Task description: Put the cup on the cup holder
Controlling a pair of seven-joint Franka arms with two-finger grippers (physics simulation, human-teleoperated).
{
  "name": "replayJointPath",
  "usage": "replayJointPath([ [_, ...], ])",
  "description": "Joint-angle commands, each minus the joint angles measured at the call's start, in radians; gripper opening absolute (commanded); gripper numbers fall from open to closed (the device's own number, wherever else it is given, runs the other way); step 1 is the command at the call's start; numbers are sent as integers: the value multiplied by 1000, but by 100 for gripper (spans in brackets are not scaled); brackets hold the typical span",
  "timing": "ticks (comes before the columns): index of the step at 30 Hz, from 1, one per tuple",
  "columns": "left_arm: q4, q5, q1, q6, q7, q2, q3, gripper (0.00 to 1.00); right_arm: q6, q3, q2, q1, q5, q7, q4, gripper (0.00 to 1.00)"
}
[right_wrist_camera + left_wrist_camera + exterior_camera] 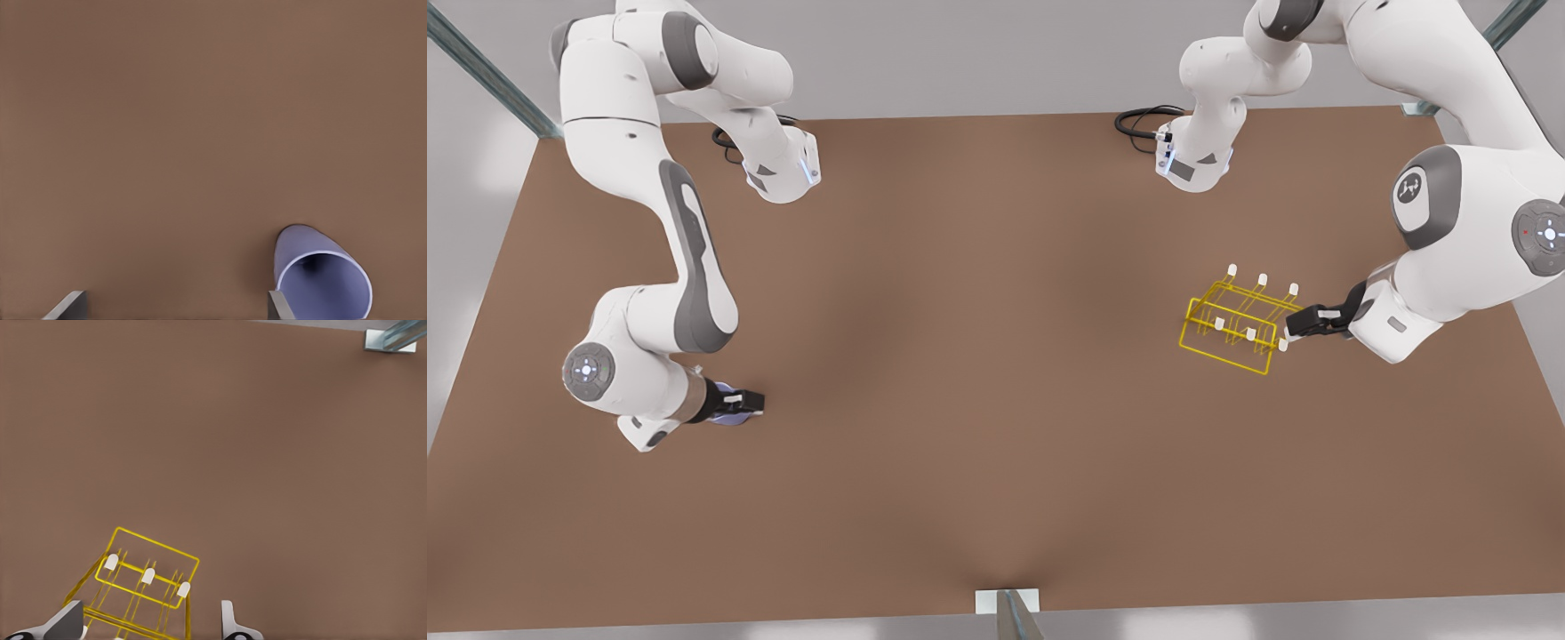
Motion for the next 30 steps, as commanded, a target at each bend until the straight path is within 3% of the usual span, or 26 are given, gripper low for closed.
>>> replayJointPath([
  [1, 0, 4, 0, 2, -14, -1, 0, 100, 50, 3, -6, -5, 25, -37, -30, 100],
  [16, -2, 17, 0, 3, -14, 6, -2, 100, 55, -7, 50, -73, 22, -108, -114, 100],
  [25, -8, 17, 0, 12, -14, 8, 0, 100, 170, -7, 89, -70, 22, -114, -177, 97],
  [27, -9, 17, 0, 12, -14, 8, -2, 100, 170, -7, 89, -61, 20, -114, -189, 72],
  [28, -8, 17, 0, 12, -14, 8, 0, 100, 168, -7, 87, -65, 20, -114, -191, 41],
  [29, -9, 17, 0, 12, -14, 8, 0, 100, 168, -7, 87, -65, 22, -114, -192, 25],
  [30, -9, 17, 0, 12, -14, 8, 0, 100, 170, -7, 87, -68, 22, -114, -191, 21],
])
